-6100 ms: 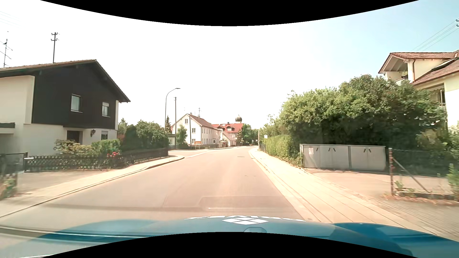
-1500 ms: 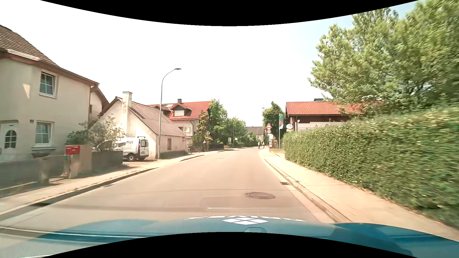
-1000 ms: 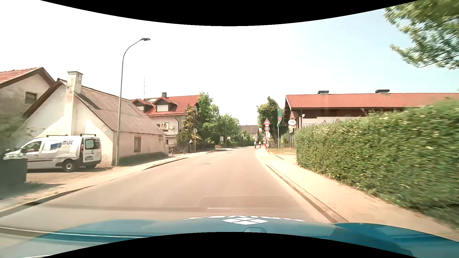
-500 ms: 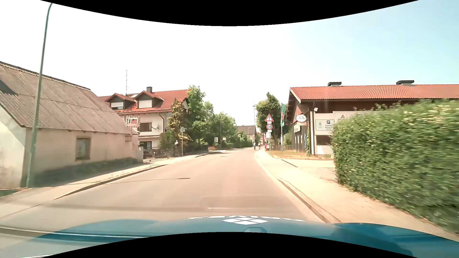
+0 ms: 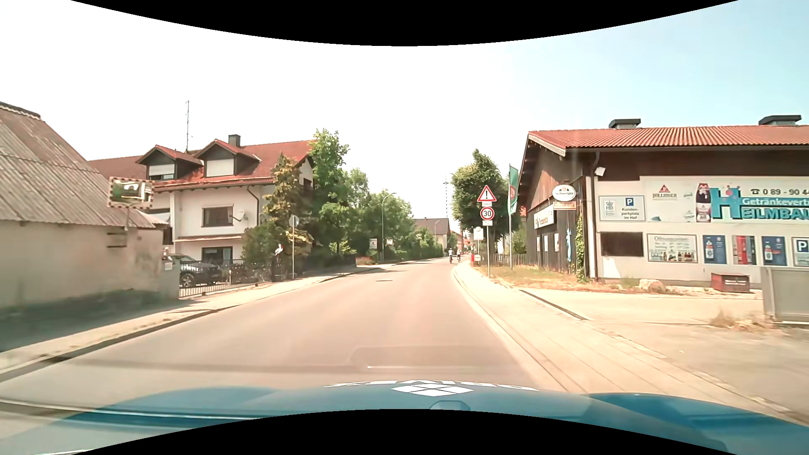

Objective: Follow the waypoints while adhering to traffic rules and regulations

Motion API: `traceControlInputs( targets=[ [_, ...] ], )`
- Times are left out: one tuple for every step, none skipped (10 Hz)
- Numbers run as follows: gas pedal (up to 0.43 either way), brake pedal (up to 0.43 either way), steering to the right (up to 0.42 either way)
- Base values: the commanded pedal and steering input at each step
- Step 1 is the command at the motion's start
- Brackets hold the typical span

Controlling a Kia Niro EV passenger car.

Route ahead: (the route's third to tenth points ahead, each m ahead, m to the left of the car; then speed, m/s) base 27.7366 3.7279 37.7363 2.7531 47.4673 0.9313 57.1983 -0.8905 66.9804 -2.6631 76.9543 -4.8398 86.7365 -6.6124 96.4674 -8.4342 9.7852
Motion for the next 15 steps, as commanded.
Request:
traceControlInputs(
  targets=[
    [0.087, 0.0, 0.006],
    [0.087, 0.0, 0.006],
    [0.087, 0.0, 0.006],
    [0.087, 0.0, 0.007],
    [0.087, 0.0, 0.007],
    [0.087, 0.0, 0.008],
    [0.087, 0.0, 0.008],
    [0.087, 0.0, 0.009],
    [0.087, 0.0, 0.011],
    [0.087, 0.0, 0.011],
    [0.087, 0.0, 0.012],
    [0.087, 0.0, 0.013],
    [0.087, 0.0, 0.013],
    [0.087, 0.0, 0.013],
    [0.087, 0.0, 0.014]
  ],
)
